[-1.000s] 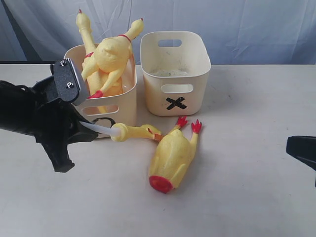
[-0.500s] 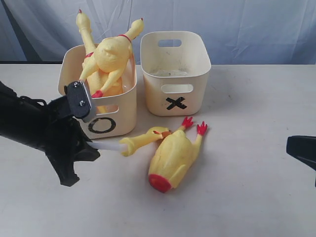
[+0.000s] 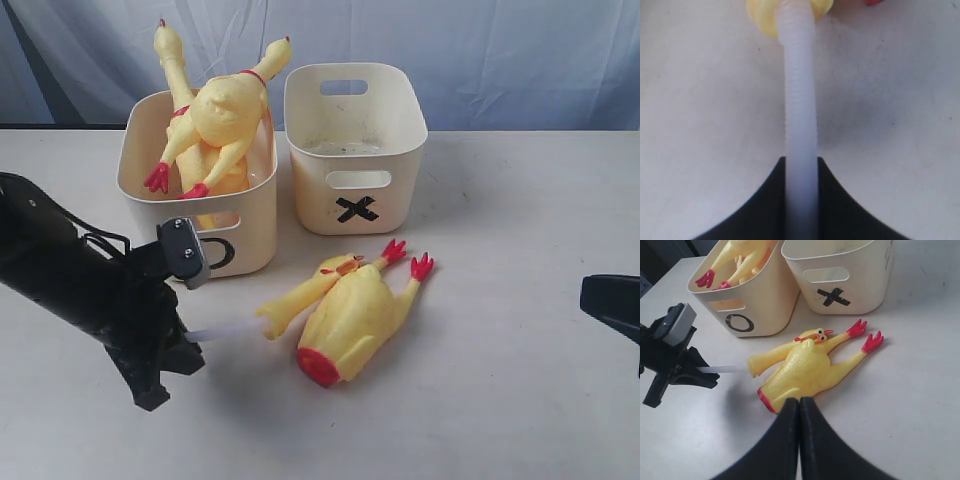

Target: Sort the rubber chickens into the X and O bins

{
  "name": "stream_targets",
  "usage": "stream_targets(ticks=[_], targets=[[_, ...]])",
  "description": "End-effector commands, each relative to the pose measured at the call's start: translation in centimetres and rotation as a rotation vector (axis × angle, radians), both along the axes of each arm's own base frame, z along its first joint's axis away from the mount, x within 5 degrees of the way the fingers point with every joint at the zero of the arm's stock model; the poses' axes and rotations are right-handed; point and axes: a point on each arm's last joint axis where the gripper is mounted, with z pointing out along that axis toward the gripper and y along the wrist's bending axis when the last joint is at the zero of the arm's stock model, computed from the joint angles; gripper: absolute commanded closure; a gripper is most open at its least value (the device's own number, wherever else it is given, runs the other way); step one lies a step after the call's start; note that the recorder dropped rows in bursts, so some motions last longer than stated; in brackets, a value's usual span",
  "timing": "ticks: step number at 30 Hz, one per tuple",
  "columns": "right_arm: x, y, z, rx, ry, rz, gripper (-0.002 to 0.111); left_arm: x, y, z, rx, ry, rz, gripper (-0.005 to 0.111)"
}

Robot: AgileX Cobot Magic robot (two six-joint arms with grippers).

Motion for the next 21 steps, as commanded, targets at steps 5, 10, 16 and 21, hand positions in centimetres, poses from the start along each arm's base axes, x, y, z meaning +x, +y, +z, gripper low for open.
stream_targets(ticks=[5, 10, 16, 21], targets=[[0.1, 0.0, 0.3, 0.003, -0.013, -0.002, 0.109, -0.5, -0.1, -0.4, 0.003, 0.050, -0.041, 0.089], [0.1, 0.0, 0.2, 0.002, -0.010, 0.001, 0.109, -0.4, -0.1, -0.4, 0.002, 0.044, -0.033, 0.067], [0.1, 0.0, 0.2, 0.002, -0.010, 0.001, 0.109, 0.3, -0.3, -0.3, -0.021, 0.000, 0.056, 0.063], [0.1, 0.0, 0.2, 0.002, -0.010, 0.001, 0.109, 0.7, -1.3, -0.1, -0.013, -0.065, 0.063, 0.056]])
